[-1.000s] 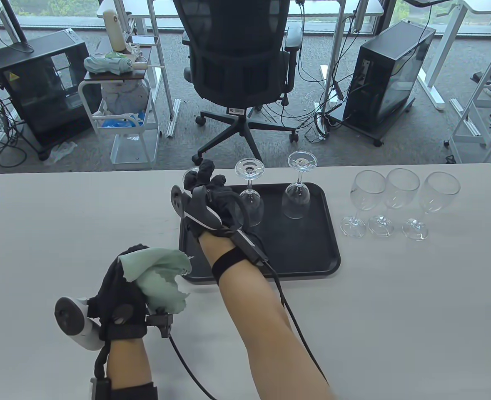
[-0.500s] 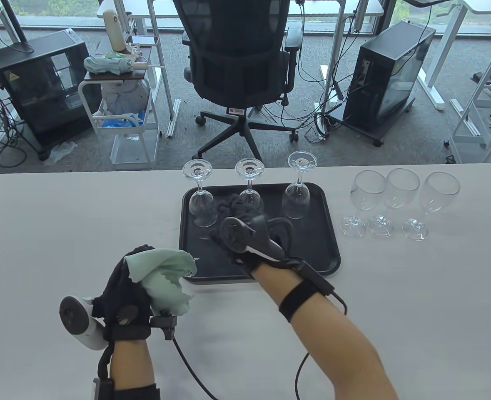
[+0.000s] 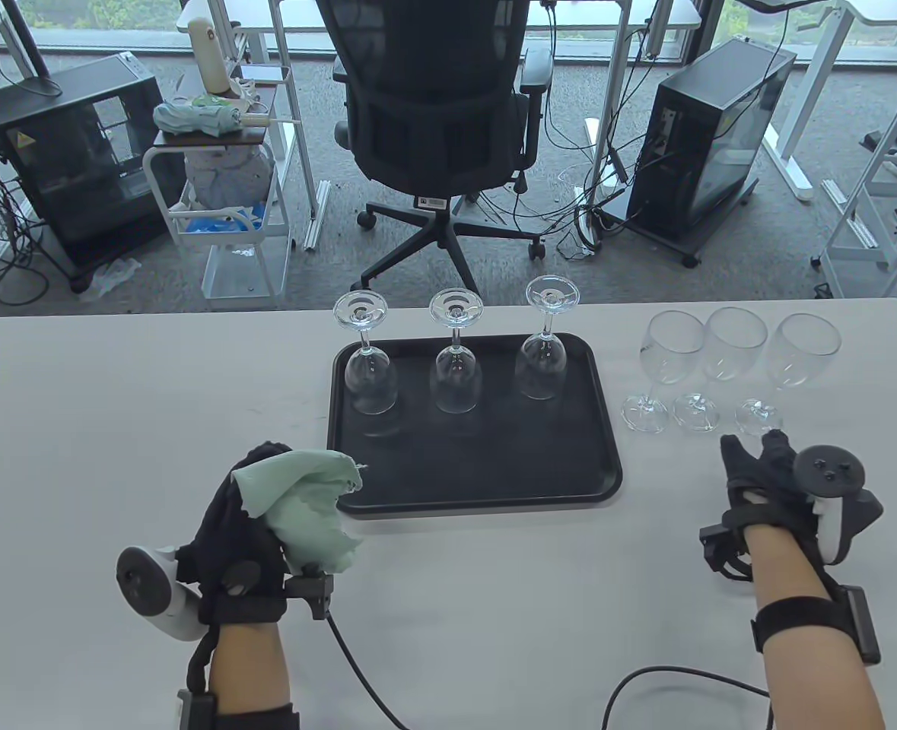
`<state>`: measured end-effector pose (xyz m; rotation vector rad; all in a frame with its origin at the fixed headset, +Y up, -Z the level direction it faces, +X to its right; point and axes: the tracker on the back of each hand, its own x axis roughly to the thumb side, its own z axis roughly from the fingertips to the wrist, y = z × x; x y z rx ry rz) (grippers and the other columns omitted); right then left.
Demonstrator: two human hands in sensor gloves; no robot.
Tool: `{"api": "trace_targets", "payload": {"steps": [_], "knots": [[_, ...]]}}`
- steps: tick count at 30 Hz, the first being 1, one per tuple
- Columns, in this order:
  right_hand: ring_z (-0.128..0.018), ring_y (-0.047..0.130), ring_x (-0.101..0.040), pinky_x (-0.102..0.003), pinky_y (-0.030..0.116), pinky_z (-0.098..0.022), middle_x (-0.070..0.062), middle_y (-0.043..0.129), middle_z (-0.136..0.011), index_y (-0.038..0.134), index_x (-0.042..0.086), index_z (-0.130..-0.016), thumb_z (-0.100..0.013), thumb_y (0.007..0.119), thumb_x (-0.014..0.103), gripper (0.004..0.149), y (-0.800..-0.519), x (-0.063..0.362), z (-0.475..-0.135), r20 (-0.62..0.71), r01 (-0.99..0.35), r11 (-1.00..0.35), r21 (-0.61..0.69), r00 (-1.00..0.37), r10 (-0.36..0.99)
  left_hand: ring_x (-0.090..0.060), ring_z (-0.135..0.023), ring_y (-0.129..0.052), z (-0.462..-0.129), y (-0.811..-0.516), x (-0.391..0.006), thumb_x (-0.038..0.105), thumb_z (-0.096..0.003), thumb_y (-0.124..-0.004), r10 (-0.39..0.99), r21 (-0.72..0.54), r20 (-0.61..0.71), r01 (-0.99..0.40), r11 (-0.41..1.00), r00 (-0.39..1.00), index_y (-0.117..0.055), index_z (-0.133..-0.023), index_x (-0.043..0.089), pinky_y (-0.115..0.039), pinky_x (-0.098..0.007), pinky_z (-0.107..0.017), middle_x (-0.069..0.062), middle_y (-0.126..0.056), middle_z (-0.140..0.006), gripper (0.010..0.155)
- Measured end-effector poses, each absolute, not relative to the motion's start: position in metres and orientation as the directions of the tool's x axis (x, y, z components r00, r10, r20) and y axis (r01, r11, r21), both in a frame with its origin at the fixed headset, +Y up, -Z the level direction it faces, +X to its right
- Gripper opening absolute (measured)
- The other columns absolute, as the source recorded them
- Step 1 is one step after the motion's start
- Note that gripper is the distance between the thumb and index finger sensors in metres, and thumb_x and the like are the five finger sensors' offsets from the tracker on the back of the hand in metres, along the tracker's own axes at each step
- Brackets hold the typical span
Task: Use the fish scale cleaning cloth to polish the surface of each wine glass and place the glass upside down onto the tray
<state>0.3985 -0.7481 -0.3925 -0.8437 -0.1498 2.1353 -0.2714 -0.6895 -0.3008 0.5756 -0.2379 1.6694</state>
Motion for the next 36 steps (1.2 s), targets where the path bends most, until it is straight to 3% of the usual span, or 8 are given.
{"api": "trace_targets", "payload": {"steps": [4,7,16,20,24,27,31,36], "knots": [[-0.102,0.042,-0.046,-0.064,0.055,-0.068,-0.014,0.033,-0.116,0.029,0.024,-0.110,-0.049,0.080,0.065,0.090,-0.762,0.423,-0.415,-0.536,-0.654,-0.633,-0.414,-0.386,0.750,-0.041,-0.089,-0.085,-0.299,-0.685,-0.269,0.050,-0.0592,-0.066,0.865,0.142,0.497,-0.978,-0.154,-0.064,-0.081,-0.092,0.014,-0.079,-0.062,-0.061,-0.012,-0.081,-0.100,0.051],[-0.102,0.033,-0.049,-0.065,0.048,-0.069,-0.015,0.029,-0.117,0.020,0.026,-0.110,-0.049,0.081,0.064,0.093,-0.771,0.434,-0.440,-0.512,-0.726,-0.542,-0.423,-0.302,0.804,-0.040,-0.088,-0.086,-0.298,-0.681,-0.267,0.049,-0.0589,-0.066,0.860,0.143,0.508,-0.980,-0.141,-0.049,-0.082,-0.092,0.013,-0.079,-0.062,-0.061,-0.013,-0.082,-0.099,0.051],[-0.100,0.023,-0.049,-0.059,0.036,-0.071,-0.017,0.030,-0.117,0.026,0.027,-0.111,-0.051,0.083,0.059,0.089,-0.780,0.447,-0.488,-0.487,-0.778,-0.470,-0.417,-0.245,0.838,-0.041,-0.088,-0.086,-0.294,-0.676,-0.265,0.049,-0.0587,-0.066,0.849,0.153,0.528,-0.981,-0.118,-0.019,-0.082,-0.092,0.013,-0.079,-0.062,-0.061,-0.013,-0.082,-0.099,0.052],[-0.100,0.024,-0.048,-0.059,0.035,-0.071,-0.017,0.034,-0.116,0.044,0.027,-0.109,-0.051,0.086,0.053,0.076,-0.781,0.447,-0.498,-0.510,-0.739,-0.484,-0.469,-0.220,0.831,-0.040,-0.088,-0.086,-0.293,-0.675,-0.263,0.050,-0.0586,-0.066,0.845,0.162,0.534,-0.983,-0.090,0.011,-0.082,-0.092,0.013,-0.078,-0.062,-0.061,-0.013,-0.082,-0.099,0.052],[-0.100,0.032,-0.046,-0.057,0.039,-0.070,-0.015,0.045,-0.114,0.070,0.029,-0.096,-0.052,0.085,0.045,0.050,-0.783,0.453,-0.501,-0.514,-0.690,-0.487,-0.536,-0.190,0.836,-0.040,-0.088,-0.086,-0.293,-0.674,-0.263,0.050,-0.0587,-0.066,0.846,0.164,0.533,-0.984,-0.075,0.025,-0.082,-0.092,0.013,-0.078,-0.062,-0.061,-0.013,-0.082,-0.099,0.052],[-0.099,0.039,-0.046,-0.057,0.044,-0.069,-0.015,0.055,-0.111,0.077,0.032,-0.091,-0.050,0.087,0.041,0.043,-0.783,0.459,-0.493,-0.486,-0.682,-0.460,-0.569,-0.173,0.857,-0.040,-0.088,-0.085,-0.293,-0.675,-0.265,0.050,-0.0588,-0.066,0.846,0.166,0.532,-0.983,-0.083,0.019,-0.082,-0.092,0.013,-0.078,-0.062,-0.061,-0.012,-0.082,-0.099,0.052],[-0.100,0.045,-0.046,-0.069,0.043,-0.066,-0.014,0.069,-0.105,0.077,0.032,-0.091,-0.050,0.086,0.038,0.041,-0.771,0.469,-0.470,-0.292,-0.684,-0.309,-0.660,-0.145,0.945,-0.040,-0.089,-0.085,-0.294,-0.678,-0.267,0.050,-0.0589,-0.066,0.848,0.167,0.530,-0.981,-0.100,0.003,-0.081,-0.092,0.014,-0.078,-0.062,-0.061,-0.012,-0.082,-0.100,0.052],[-0.102,0.056,-0.038,-0.073,0.043,-0.067,-0.010,0.080,-0.094,0.066,0.036,-0.094,-0.053,0.079,0.034,0.043,-0.710,0.458,-0.433,0.112,-0.686,-0.277,-0.673,-0.464,0.879,-0.040,-0.090,-0.084,-0.297,-0.683,-0.266,0.050,-0.0592,-0.065,0.856,0.166,0.516,-0.981,-0.105,-0.004,-0.080,-0.094,0.015,-0.078,-0.062,-0.062,-0.011,-0.080,-0.101,0.052]]}}
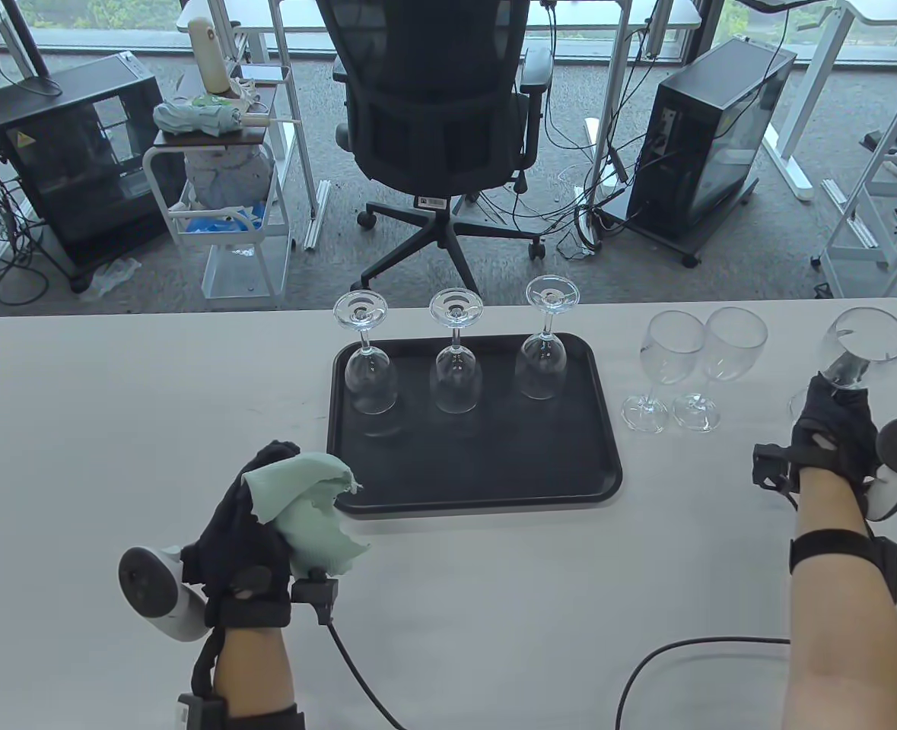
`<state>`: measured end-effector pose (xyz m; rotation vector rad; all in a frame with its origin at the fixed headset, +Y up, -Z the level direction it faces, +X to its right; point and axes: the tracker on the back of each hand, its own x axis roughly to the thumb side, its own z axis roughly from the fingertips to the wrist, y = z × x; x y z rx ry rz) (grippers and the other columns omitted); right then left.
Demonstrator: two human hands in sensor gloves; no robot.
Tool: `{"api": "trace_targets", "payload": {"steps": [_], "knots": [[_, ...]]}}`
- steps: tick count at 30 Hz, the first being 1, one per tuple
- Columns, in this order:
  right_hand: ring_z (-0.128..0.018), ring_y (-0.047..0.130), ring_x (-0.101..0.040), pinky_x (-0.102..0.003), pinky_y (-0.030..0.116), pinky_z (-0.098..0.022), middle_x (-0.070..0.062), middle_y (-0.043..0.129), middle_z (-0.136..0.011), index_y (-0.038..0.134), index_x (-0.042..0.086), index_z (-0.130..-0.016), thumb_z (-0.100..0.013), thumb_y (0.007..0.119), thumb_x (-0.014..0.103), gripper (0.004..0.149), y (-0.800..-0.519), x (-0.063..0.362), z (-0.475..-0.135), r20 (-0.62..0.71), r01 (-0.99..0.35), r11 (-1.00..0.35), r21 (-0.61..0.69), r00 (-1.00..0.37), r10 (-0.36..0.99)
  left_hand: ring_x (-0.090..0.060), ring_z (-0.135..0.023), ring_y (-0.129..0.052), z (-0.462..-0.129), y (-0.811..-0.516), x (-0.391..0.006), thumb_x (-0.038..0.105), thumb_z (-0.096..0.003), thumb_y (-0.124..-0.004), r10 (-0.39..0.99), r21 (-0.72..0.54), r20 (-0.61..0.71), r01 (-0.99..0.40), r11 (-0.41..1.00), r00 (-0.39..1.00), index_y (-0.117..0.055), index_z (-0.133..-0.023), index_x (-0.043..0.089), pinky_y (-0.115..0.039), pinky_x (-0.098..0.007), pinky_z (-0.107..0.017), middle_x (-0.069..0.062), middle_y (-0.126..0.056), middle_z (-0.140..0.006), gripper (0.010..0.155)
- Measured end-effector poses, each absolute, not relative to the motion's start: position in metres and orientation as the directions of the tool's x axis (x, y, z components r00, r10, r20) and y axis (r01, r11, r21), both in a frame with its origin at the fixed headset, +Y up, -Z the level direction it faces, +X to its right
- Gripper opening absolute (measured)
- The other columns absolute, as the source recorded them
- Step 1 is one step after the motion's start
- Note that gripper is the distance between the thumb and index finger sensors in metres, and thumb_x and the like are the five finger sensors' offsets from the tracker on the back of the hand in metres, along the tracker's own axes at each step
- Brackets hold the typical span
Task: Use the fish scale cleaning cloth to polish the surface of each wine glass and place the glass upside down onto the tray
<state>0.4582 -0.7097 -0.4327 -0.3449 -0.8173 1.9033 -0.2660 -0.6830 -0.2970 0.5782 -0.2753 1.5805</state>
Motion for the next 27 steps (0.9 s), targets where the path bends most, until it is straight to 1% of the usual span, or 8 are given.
{"api": "trace_targets", "payload": {"steps": [4,7,9,10,13,18,21,27], "knots": [[-0.094,0.067,-0.032,-0.064,0.061,-0.063,-0.008,0.082,-0.091,0.065,0.038,-0.097,-0.053,0.081,0.034,0.047,-0.659,0.397,-0.394,0.300,-0.623,-0.458,-0.634,-0.744,0.597,-0.040,-0.092,-0.081,-0.301,-0.689,-0.263,0.051,-0.0595,-0.064,0.862,0.153,0.505,-0.980,-0.126,-0.032,-0.078,-0.095,0.015,-0.076,-0.062,-0.063,-0.011,-0.078,-0.104,0.052],[-0.092,0.072,-0.030,-0.055,0.069,-0.058,-0.006,0.086,-0.090,0.069,0.037,-0.098,-0.052,0.086,0.033,0.049,-0.637,0.326,-0.371,0.295,-0.465,-0.656,-0.594,-0.885,0.360,-0.040,-0.093,-0.080,-0.303,-0.694,-0.262,0.051,-0.0595,-0.064,0.867,0.151,0.496,-0.979,-0.136,-0.044,-0.077,-0.096,0.016,-0.075,-0.063,-0.063,-0.010,-0.076,-0.105,0.052],[-0.091,0.076,-0.029,-0.051,0.072,-0.056,-0.003,0.089,-0.089,0.071,0.038,-0.097,-0.050,0.088,0.032,0.050,-0.634,0.272,-0.358,0.307,-0.351,-0.737,-0.578,-0.930,0.202,-0.040,-0.094,-0.079,-0.305,-0.698,-0.262,0.051,-0.0596,-0.064,0.870,0.152,0.489,-0.977,-0.147,-0.055,-0.076,-0.097,0.017,-0.075,-0.063,-0.064,-0.010,-0.075,-0.106,0.052],[-0.091,0.076,-0.028,-0.050,0.073,-0.056,-0.003,0.089,-0.089,0.072,0.039,-0.096,-0.050,0.089,0.032,0.050,-0.635,0.261,-0.356,0.307,-0.329,-0.753,-0.570,-0.935,0.176,-0.040,-0.095,-0.078,-0.305,-0.699,-0.262,0.051,-0.0595,-0.064,0.872,0.151,0.486,-0.977,-0.148,-0.057,-0.076,-0.097,0.017,-0.074,-0.063,-0.064,-0.009,-0.075,-0.106,0.052],[-0.089,0.080,-0.026,-0.047,0.077,-0.053,0.000,0.091,-0.088,0.074,0.041,-0.094,-0.048,0.090,0.028,0.051,-0.653,0.194,-0.339,0.337,-0.207,-0.789,-0.578,-0.941,0.001,-0.040,-0.096,-0.077,-0.307,-0.703,-0.262,0.051,-0.0594,-0.064,0.875,0.150,0.479,-0.976,-0.159,-0.069,-0.075,-0.098,0.017,-0.073,-0.064,-0.065,-0.009,-0.074,-0.107,0.052],[-0.087,0.083,-0.026,-0.044,0.080,-0.048,0.000,0.093,-0.087,0.075,0.040,-0.095,-0.046,0.091,0.026,0.053,-0.689,0.148,-0.328,0.382,-0.184,-0.834,-0.520,-0.923,-0.035,-0.040,-0.097,-0.075,-0.308,-0.707,-0.263,0.052,-0.0595,-0.063,0.878,0.157,0.474,-0.974,-0.161,-0.069,-0.073,-0.099,0.018,-0.072,-0.064,-0.066,-0.009,-0.072,-0.108,0.053],[-0.086,0.083,-0.026,-0.043,0.081,-0.047,0.001,0.093,-0.087,0.075,0.040,-0.094,-0.046,0.092,0.027,0.053,-0.692,0.140,-0.324,0.376,-0.137,-0.837,-0.530,-0.922,-0.087,-0.039,-0.099,-0.072,-0.308,-0.704,-0.256,0.053,-0.0598,-0.062,0.870,0.135,0.488,-0.978,-0.157,-0.073,-0.071,-0.101,0.021,-0.070,-0.064,-0.067,-0.008,-0.070,-0.110,0.053],[-0.086,0.084,-0.026,-0.042,0.081,-0.046,0.001,0.094,-0.087,0.076,0.040,-0.094,-0.045,0.092,0.027,0.053,-0.688,0.132,-0.314,0.415,-0.169,-0.832,-0.528,-0.906,-0.080,-0.037,-0.106,-0.060,-0.304,-0.686,-0.213,0.056,-0.0586,-0.059,0.822,0.073,0.569,-0.993,-0.092,-0.034,-0.066,-0.104,0.028,-0.063,-0.066,-0.072,-0.004,-0.062,-0.115,0.054]]}}
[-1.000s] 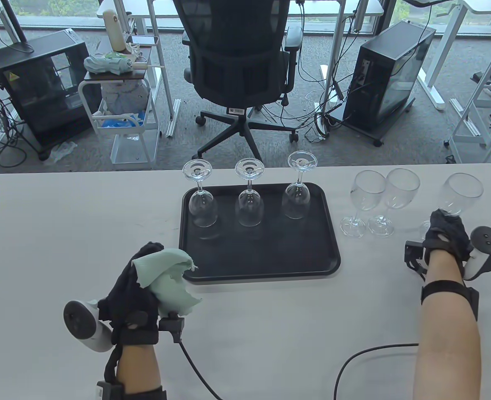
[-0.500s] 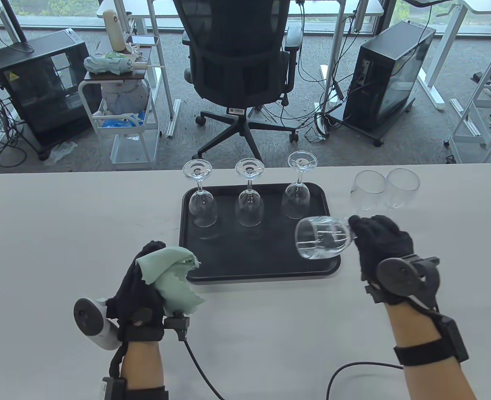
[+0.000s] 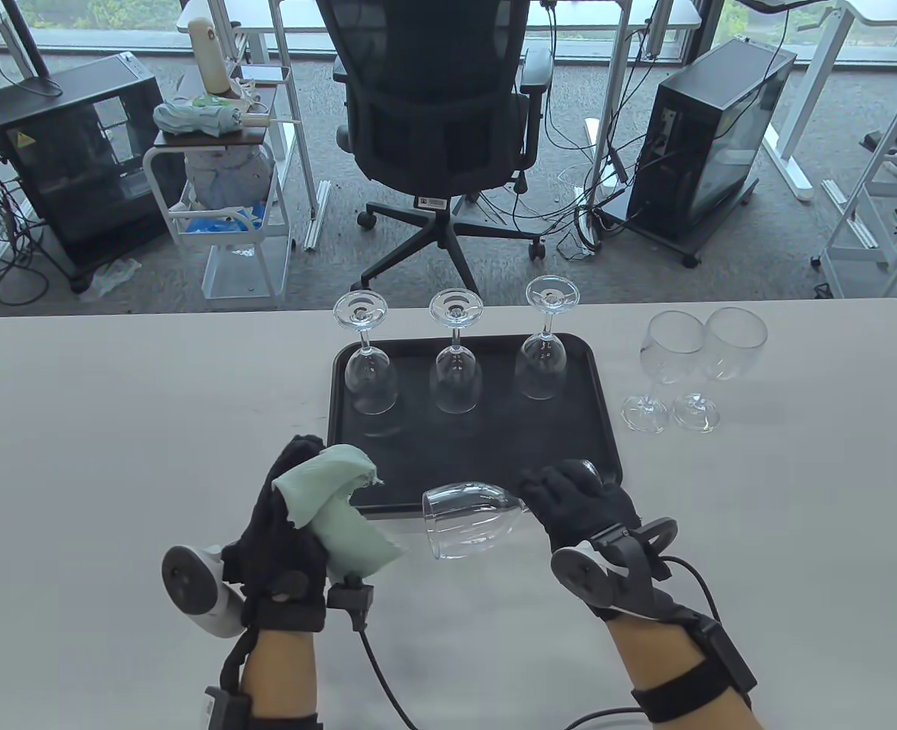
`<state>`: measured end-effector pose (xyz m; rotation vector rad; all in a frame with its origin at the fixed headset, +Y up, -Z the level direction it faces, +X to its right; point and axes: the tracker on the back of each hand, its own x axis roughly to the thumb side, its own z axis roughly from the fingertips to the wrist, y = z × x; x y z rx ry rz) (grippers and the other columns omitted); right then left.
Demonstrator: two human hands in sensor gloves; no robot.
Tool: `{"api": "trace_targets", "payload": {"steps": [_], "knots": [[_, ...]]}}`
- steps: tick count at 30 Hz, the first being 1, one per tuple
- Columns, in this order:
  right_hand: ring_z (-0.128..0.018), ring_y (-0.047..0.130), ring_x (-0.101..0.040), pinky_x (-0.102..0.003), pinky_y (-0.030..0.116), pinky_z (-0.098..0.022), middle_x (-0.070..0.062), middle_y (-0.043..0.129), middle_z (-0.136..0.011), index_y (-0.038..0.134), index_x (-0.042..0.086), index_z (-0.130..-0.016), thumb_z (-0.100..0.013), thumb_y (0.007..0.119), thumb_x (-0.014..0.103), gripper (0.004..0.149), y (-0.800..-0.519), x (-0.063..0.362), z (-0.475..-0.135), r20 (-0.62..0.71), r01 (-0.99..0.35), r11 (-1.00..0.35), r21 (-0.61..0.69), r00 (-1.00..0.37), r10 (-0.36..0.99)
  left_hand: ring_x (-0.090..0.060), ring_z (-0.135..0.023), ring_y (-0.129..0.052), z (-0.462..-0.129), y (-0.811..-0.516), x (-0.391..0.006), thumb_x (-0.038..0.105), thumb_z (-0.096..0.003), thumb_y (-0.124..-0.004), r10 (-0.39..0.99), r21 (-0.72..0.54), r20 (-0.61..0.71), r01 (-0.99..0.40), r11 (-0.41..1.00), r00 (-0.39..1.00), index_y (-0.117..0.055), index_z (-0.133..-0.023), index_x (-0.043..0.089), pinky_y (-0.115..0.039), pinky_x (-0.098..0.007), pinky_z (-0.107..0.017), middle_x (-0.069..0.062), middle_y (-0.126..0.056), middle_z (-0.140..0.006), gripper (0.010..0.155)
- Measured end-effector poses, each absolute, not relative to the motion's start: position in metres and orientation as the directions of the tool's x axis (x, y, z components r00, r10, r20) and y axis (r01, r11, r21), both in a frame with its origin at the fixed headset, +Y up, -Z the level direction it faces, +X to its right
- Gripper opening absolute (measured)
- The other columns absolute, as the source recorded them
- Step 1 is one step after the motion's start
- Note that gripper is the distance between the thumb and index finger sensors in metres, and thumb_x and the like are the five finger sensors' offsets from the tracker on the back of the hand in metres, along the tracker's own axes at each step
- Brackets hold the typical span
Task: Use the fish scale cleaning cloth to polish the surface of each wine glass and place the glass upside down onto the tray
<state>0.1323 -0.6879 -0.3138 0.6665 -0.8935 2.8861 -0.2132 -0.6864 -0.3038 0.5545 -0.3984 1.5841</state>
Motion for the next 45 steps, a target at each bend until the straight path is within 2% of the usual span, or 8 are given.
{"api": "trace_targets", "payload": {"steps": [13,20,25,31,35,37,42,45], "knots": [[-0.086,0.084,-0.027,-0.043,0.081,-0.046,0.000,0.093,-0.087,0.076,0.039,-0.094,-0.045,0.092,0.027,0.052,-0.682,0.147,-0.307,0.415,-0.250,-0.816,-0.521,-0.910,0.014,-0.037,-0.113,-0.036,-0.326,-0.696,-0.106,0.063,-0.0562,-0.058,0.857,-0.184,0.507,-0.959,0.215,0.095,-0.059,-0.109,0.035,-0.044,-0.073,-0.076,-0.005,-0.039,-0.122,0.060],[-0.085,0.084,-0.025,-0.042,0.085,-0.043,0.000,0.094,-0.086,0.077,0.038,-0.093,-0.043,0.095,0.027,0.054,-0.684,0.145,-0.301,0.404,-0.249,-0.812,-0.528,-0.914,0.018,-0.039,-0.111,-0.041,-0.315,-0.716,-0.109,0.070,-0.0519,-0.069,0.852,-0.142,0.486,-0.944,0.299,0.197,-0.038,-0.112,0.042,-0.065,-0.069,-0.069,-0.004,-0.023,-0.122,0.073],[-0.084,0.084,-0.028,-0.041,0.088,-0.042,-0.001,0.090,-0.090,0.073,0.037,-0.096,-0.044,0.097,0.039,0.057,-0.683,0.146,-0.295,0.469,-0.323,-0.779,-0.537,-0.882,0.043,-0.039,-0.098,-0.064,-0.313,-0.714,-0.117,0.065,-0.0510,-0.077,0.849,-0.067,0.497,-0.968,0.241,0.177,-0.059,-0.104,0.032,-0.082,-0.062,-0.051,-0.006,-0.049,-0.115,0.065],[-0.104,0.040,-0.043,-0.057,0.072,-0.065,-0.014,0.024,-0.116,0.025,0.036,-0.109,-0.047,0.081,0.063,0.087,-0.691,0.181,-0.311,0.640,-0.703,-0.602,-0.379,-0.669,0.378,-0.039,-0.096,-0.069,-0.312,-0.707,-0.137,0.065,-0.0510,-0.078,0.850,-0.014,0.515,-0.990,0.139,0.112,-0.064,-0.101,0.032,-0.084,-0.061,-0.048,-0.005,-0.057,-0.111,0.061],[-0.088,0.078,-0.047,-0.052,0.087,-0.051,-0.016,0.042,-0.115,0.029,0.042,-0.108,-0.046,0.088,0.058,0.088,-0.702,0.191,-0.328,0.656,-0.927,-0.376,0.012,-0.276,0.703,-0.039,-0.096,-0.069,-0.315,-0.705,-0.140,0.065,-0.0519,-0.077,0.863,-0.104,0.503,-0.988,0.113,0.046,-0.064,-0.101,0.032,-0.083,-0.062,-0.049,-0.005,-0.058,-0.112,0.061],[-0.070,0.089,-0.044,-0.042,0.093,-0.041,-0.017,0.067,-0.101,0.049,0.036,-0.107,-0.045,0.089,0.058,0.077,-0.704,0.192,-0.332,0.622,-0.949,-0.317,0.003,-0.246,0.743,-0.039,-0.095,-0.071,-0.314,-0.705,-0.140,0.066,-0.0520,-0.076,0.855,-0.103,0.516,-0.987,0.125,0.054,-0.065,-0.101,0.032,-0.085,-0.060,-0.047,-0.005,-0.060,-0.112,0.060],[-0.051,0.089,-0.041,-0.032,0.089,-0.023,-0.020,0.071,-0.093,0.050,0.028,-0.107,-0.050,0.073,0.067,0.073,-0.713,0.192,-0.336,0.377,-0.971,-0.205,0.120,-0.146,0.915,-0.035,-0.098,-0.068,-0.307,-0.701,-0.130,0.070,-0.0496,-0.073,0.786,-0.032,0.598,-0.976,0.215,0.154,-0.061,-0.102,0.035,-0.084,-0.058,-0.050,-0.003,-0.055,-0.113,0.064],[-0.055,0.090,-0.043,-0.038,0.092,-0.028,-0.020,0.065,-0.099,0.039,0.024,-0.109,-0.048,0.073,0.070,0.084,-0.710,0.191,-0.336,0.528,-0.922,-0.375,0.100,-0.270,0.805,-0.038,-0.094,-0.072,-0.311,-0.702,-0.137,0.068,-0.0509,-0.073,0.810,-0.048,0.567,-0.976,0.212,0.148,-0.065,-0.101,0.032,-0.086,-0.059,-0.046,-0.005,-0.061,-0.110,0.062]]}}
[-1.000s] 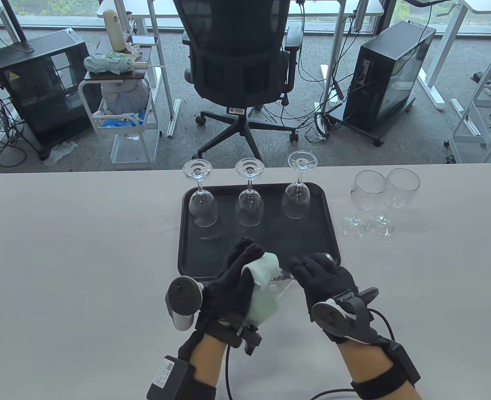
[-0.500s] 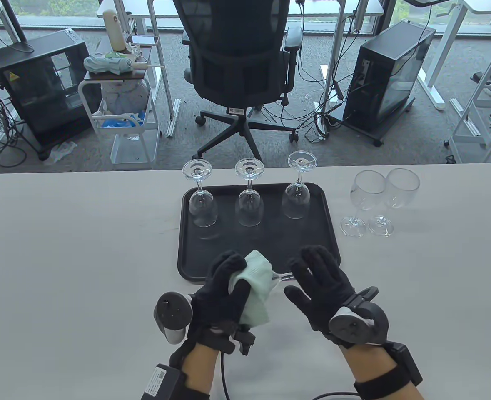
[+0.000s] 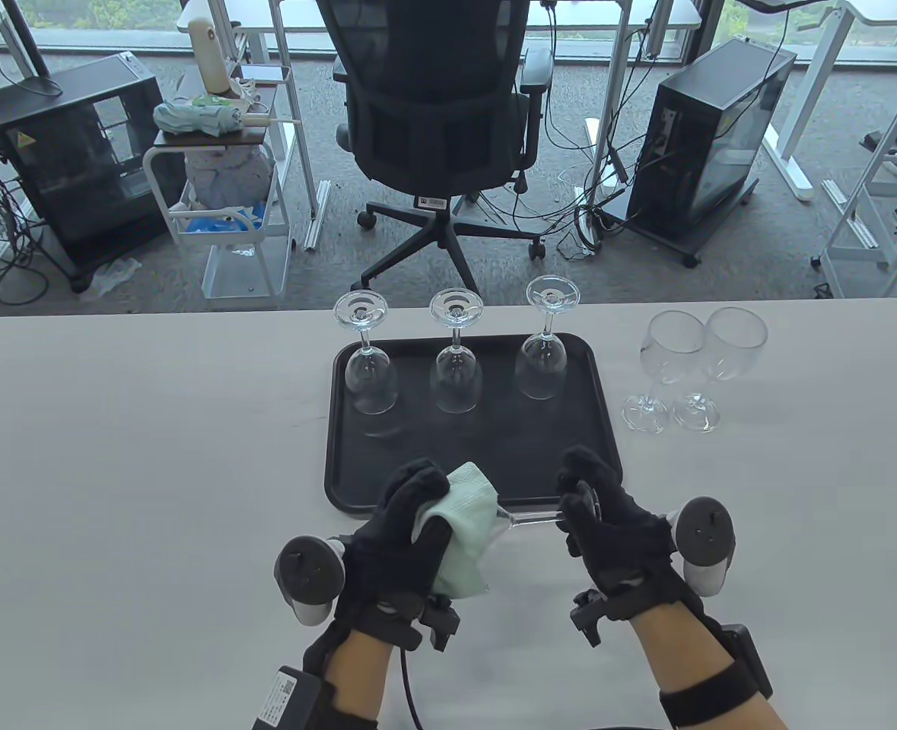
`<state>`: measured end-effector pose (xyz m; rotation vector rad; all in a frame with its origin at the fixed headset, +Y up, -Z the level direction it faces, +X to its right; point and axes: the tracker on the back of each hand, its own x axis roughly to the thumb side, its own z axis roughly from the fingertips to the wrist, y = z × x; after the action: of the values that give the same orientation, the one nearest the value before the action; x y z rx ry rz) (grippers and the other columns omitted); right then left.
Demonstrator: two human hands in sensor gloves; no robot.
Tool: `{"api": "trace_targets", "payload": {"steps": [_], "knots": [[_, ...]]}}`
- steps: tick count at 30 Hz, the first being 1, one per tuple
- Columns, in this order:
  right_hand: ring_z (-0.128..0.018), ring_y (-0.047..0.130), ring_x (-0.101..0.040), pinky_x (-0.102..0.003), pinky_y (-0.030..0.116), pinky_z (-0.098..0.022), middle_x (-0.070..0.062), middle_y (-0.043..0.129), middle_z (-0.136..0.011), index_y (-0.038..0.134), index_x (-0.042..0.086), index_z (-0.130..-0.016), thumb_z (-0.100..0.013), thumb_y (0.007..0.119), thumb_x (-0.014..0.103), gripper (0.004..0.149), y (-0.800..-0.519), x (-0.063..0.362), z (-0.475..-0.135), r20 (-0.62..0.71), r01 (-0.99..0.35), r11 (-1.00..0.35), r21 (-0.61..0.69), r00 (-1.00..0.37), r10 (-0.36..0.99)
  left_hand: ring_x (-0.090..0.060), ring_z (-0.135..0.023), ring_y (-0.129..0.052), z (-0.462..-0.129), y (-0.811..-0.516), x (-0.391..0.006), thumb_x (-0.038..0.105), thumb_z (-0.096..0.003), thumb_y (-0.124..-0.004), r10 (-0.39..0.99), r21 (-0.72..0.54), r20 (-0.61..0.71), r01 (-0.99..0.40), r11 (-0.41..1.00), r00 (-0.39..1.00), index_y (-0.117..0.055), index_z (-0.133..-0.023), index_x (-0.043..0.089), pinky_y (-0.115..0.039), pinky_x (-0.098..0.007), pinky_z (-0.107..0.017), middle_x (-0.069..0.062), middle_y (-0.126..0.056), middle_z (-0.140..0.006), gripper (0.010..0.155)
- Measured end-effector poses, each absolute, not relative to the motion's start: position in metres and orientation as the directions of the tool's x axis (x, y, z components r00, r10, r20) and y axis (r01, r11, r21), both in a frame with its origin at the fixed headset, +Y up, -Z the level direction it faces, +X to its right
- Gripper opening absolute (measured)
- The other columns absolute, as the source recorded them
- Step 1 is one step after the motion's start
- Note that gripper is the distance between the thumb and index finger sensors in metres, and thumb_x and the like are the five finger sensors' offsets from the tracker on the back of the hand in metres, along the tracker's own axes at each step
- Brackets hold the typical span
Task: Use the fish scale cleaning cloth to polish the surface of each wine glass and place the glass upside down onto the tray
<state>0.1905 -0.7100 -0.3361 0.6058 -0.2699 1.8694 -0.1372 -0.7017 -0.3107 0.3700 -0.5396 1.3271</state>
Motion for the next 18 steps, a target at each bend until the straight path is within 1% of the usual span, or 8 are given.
{"api": "trace_targets", "payload": {"steps": [2,4,6,10,11,12,15,18], "knots": [[-0.058,0.091,-0.041,-0.040,0.093,-0.032,-0.021,0.059,-0.102,0.031,0.027,-0.109,-0.047,0.081,0.064,0.087,-0.702,0.187,-0.332,0.696,-0.892,-0.452,0.011,-0.318,0.644,-0.039,-0.093,-0.073,-0.313,-0.703,-0.144,0.069,-0.0523,-0.071,0.854,-0.059,0.509,-0.985,0.160,0.108,-0.064,-0.101,0.032,-0.088,-0.057,-0.044,-0.006,-0.061,-0.110,0.062],[-0.059,0.092,-0.039,-0.039,0.095,-0.033,-0.021,0.059,-0.102,0.030,0.028,-0.108,-0.044,0.084,0.063,0.090,-0.696,0.186,-0.325,0.765,-0.871,-0.480,-0.109,-0.382,0.518,-0.040,-0.093,-0.072,-0.314,-0.704,-0.143,0.067,-0.0525,-0.073,0.882,-0.124,0.471,-0.988,0.089,0.021,-0.065,-0.101,0.031,-0.086,-0.059,-0.044,-0.007,-0.061,-0.110,0.062],[-0.054,0.094,-0.035,-0.034,0.096,-0.028,-0.020,0.064,-0.096,0.034,0.029,-0.107,-0.045,0.083,0.063,0.086,-0.695,0.187,-0.322,0.764,-0.858,-0.482,-0.177,-0.428,0.482,-0.040,-0.094,-0.072,-0.312,-0.702,-0.141,0.068,-0.0532,-0.071,0.871,-0.118,0.489,-0.986,0.115,0.043,-0.064,-0.102,0.031,-0.086,-0.059,-0.045,-0.007,-0.060,-0.110,0.062],[-0.042,0.094,-0.031,-0.029,0.092,-0.016,-0.023,0.071,-0.089,0.045,0.026,-0.107,-0.049,0.072,0.068,0.076,-0.703,0.188,-0.331,0.508,-0.938,-0.341,0.053,-0.269,0.818,-0.037,-0.097,-0.068,-0.308,-0.697,-0.137,0.069,-0.0513,-0.072,0.810,-0.066,0.578,-0.983,0.173,0.103,-0.063,-0.102,0.034,-0.084,-0.058,-0.048,-0.004,-0.056,-0.113,0.062],[-0.043,0.092,-0.033,-0.031,0.090,-0.017,-0.023,0.070,-0.090,0.044,0.025,-0.107,-0.050,0.072,0.068,0.077,-0.706,0.188,-0.331,0.405,-0.942,-0.302,0.147,-0.221,0.887,-0.037,-0.096,-0.070,-0.307,-0.697,-0.137,0.069,-0.0506,-0.072,0.795,-0.031,0.590,-0.980,0.197,0.142,-0.064,-0.101,0.035,-0.085,-0.057,-0.047,-0.004,-0.058,-0.112,0.062],[-0.046,0.090,-0.037,-0.036,0.089,-0.021,-0.025,0.065,-0.092,0.042,0.025,-0.108,-0.050,0.075,0.065,0.078,-0.707,0.188,-0.332,0.411,-0.936,-0.285,0.206,-0.182,0.893,-0.036,-0.095,-0.073,-0.307,-0.696,-0.139,0.070,-0.0505,-0.072,0.782,-0.006,0.598,-0.975,0.220,0.173,-0.065,-0.101,0.035,-0.087,-0.056,-0.046,-0.004,-0.060,-0.111,0.061],[-0.052,0.091,-0.040,-0.040,0.091,-0.027,-0.023,0.060,-0.101,0.032,0.023,-0.108,-0.046,0.081,0.063,0.089,-0.695,0.187,-0.326,0.687,-0.877,-0.481,-0.022,-0.363,0.630,-0.038,-0.094,-0.072,-0.309,-0.698,-0.142,0.068,-0.0521,-0.071,0.827,-0.043,0.548,-0.983,0.176,0.124,-0.065,-0.101,0.034,-0.086,-0.057,-0.045,-0.005,-0.060,-0.111,0.060],[-0.059,0.093,-0.035,-0.038,0.095,-0.034,-0.019,0.054,-0.104,0.024,0.024,-0.106,-0.044,0.085,0.062,0.095,-0.686,0.187,-0.314,0.800,-0.776,-0.566,-0.279,-0.514,0.310,-0.039,-0.094,-0.073,-0.312,-0.701,-0.142,0.068,-0.0534,-0.070,0.868,-0.125,0.496,-0.986,0.106,0.030,-0.065,-0.102,0.033,-0.086,-0.057,-0.045,-0.006,-0.060,-0.111,0.060]]}}
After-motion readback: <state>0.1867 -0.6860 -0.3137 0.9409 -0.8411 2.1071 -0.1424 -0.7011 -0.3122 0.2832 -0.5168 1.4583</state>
